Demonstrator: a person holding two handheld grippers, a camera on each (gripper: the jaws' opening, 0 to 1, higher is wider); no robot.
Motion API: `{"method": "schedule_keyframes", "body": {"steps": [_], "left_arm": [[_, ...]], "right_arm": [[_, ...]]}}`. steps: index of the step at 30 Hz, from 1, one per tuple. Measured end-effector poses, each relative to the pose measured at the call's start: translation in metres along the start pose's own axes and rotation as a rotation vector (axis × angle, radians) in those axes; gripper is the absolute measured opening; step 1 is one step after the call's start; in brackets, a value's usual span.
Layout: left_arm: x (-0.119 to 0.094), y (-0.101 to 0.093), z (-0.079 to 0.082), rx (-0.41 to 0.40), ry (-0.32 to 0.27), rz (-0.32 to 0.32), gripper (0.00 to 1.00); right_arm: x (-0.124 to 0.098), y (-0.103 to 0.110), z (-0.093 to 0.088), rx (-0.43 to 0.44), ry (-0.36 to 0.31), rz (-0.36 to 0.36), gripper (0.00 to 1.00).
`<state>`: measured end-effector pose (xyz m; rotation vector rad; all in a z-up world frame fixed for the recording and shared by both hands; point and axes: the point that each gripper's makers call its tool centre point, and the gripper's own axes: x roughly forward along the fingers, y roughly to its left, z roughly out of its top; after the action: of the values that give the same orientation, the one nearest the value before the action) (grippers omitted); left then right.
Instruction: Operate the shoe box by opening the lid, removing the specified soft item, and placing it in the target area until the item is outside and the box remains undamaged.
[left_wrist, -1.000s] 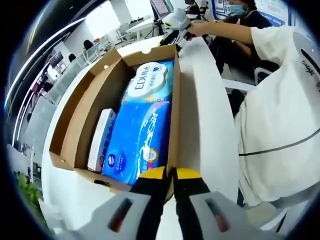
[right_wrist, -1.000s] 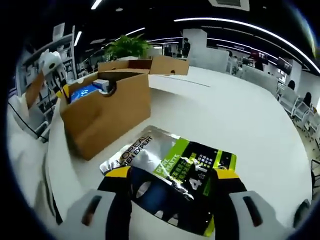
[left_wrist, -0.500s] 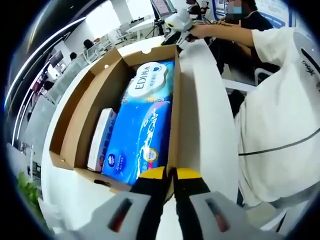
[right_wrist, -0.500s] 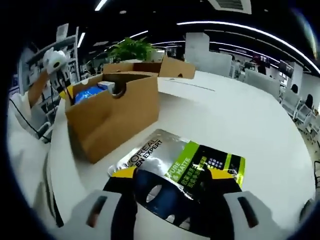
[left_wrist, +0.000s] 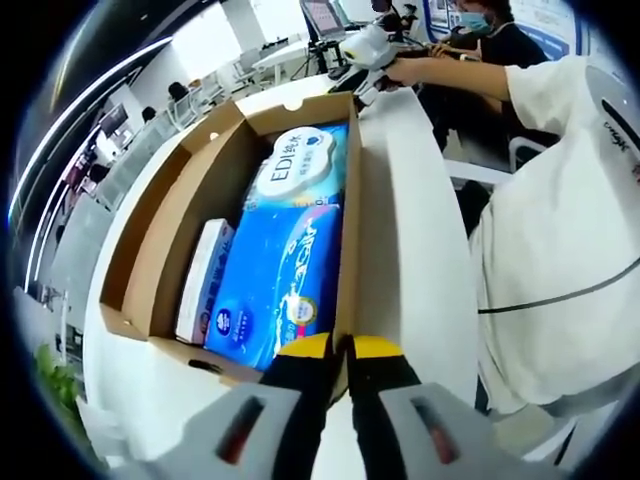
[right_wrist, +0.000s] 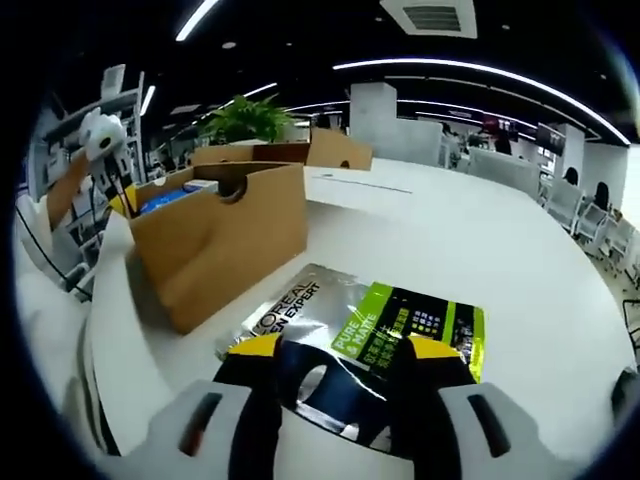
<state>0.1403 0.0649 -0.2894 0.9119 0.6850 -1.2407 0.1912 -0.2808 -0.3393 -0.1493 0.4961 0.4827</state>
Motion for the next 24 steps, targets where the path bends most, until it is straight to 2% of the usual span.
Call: {"method": "schedule_keyframes", "body": {"steps": [7,13,20,22,24], "left_arm": [[0.0000,-0.0001,-0.0001,-0.003,-0.006,0.005,0.06],[0.0001,-0.0001,-0.0002,-0.004,-0.006,0.007,0.06],[0.0003,-0.0001,-0.0001,-0.016,-0.004,-0.001,0.06],[0.0003,-0.0002,-0.0001,-0.018,-0.003,-0.001,0.06],[0.0004,-0.0001,-0.0001,-0.018,-0.003,-0.001,0.06]], "right_arm": [[-0.0003,-0.0005,0.0002,0.048,0.002,-0.084,0.46],[-0.0007,-0.0024,0.0008,0.057,-0.027,-0.096,0.43],[-0.0018,-0.0041,0.0009,0.066,-0.018,-0.116,0.41],[-0.0018,-0.0044,0.0012,0.062,-0.021,-0.117,0.42],[-0.0049,-0.0063,0.0019,0.043,-0.016,-0.134,0.50]]}}
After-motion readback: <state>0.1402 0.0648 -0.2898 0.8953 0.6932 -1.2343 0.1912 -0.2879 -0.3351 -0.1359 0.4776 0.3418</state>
